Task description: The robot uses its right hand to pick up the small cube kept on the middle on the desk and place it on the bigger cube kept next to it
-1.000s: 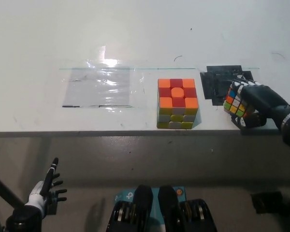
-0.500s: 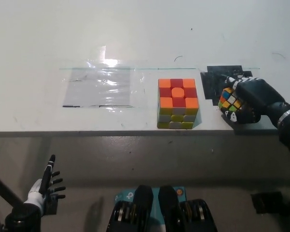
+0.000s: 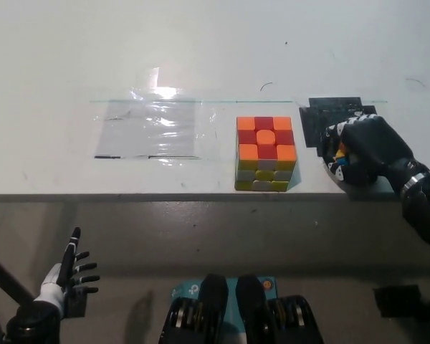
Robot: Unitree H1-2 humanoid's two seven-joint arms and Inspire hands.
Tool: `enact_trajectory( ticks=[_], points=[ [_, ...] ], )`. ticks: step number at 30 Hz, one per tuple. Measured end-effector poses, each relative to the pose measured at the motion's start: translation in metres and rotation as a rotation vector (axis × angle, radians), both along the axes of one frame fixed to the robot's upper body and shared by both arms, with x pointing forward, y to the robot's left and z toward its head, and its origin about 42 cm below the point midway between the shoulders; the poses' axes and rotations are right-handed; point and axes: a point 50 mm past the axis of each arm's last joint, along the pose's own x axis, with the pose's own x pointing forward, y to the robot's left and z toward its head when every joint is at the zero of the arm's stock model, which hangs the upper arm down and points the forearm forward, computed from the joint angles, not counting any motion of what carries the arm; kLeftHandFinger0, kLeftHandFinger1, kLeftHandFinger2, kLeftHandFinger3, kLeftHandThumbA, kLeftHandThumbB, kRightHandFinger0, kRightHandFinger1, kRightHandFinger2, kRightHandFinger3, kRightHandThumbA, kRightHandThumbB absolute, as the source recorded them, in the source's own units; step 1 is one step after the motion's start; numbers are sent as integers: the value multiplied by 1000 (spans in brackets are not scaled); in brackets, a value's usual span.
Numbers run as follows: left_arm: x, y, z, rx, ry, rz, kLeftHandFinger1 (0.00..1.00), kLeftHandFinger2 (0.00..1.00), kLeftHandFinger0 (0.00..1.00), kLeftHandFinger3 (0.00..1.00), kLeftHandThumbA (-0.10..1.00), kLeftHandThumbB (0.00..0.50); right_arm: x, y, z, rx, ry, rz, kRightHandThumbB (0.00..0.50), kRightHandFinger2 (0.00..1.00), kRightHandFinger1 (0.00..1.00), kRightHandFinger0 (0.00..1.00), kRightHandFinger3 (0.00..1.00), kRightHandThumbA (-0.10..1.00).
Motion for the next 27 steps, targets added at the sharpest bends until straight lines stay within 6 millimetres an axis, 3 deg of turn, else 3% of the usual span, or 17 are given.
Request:
enact_trajectory(
  ticks=[2,3,4,6,9,11,18,20,22,25,27],
  points=[
    [0,0,0,0,-2,0,701,791,677,853,1000,21,0,-1,-1,0,-12,8,110,408,241,33,31,-100],
    [0,0,0,0,-3,0,712,788,686,842,1000,41,-1,-1,-2,1,-17,11,131,430,257,26,88,-100],
    [0,0,0,0,-3,0,738,813,710,860,1000,51,-1,-2,-2,2,-23,14,151,391,227,1,83,-100],
    [0,0,0,1,-6,-1,749,818,726,848,1000,65,-1,-3,-4,3,-38,18,97,369,209,2,34,-100],
    [1,1,1,3,-9,-1,758,823,732,849,1000,66,-1,-4,-5,5,-53,25,76,361,193,0,0,-100],
    [1,1,1,3,-11,-1,779,851,753,877,1000,27,-1,-4,-5,8,-57,29,67,365,201,12,10,-100],
    [1,1,0,6,-16,-4,760,836,744,884,1000,7,-4,-6,-8,18,-74,39,117,360,195,9,4,-100],
    [1,1,-1,5,-12,-3,758,837,743,887,1000,6,-6,-6,-9,22,-87,47,161,308,109,0,0,-100],
    [0,1,-2,5,-10,-3,741,817,718,879,1000,14,-6,-8,-10,32,-97,54,169,318,105,0,13,-100],
    [0,1,-2,5,-11,-4,771,847,732,894,1000,1,-7,-10,-10,54,-127,59,222,603,256,0,101,-100],
    [0,1,-2,5,-13,-5,788,870,741,905,1000,0,-8,-12,-10,69,-149,57,260,706,368,2,307,-100]
  ],
)
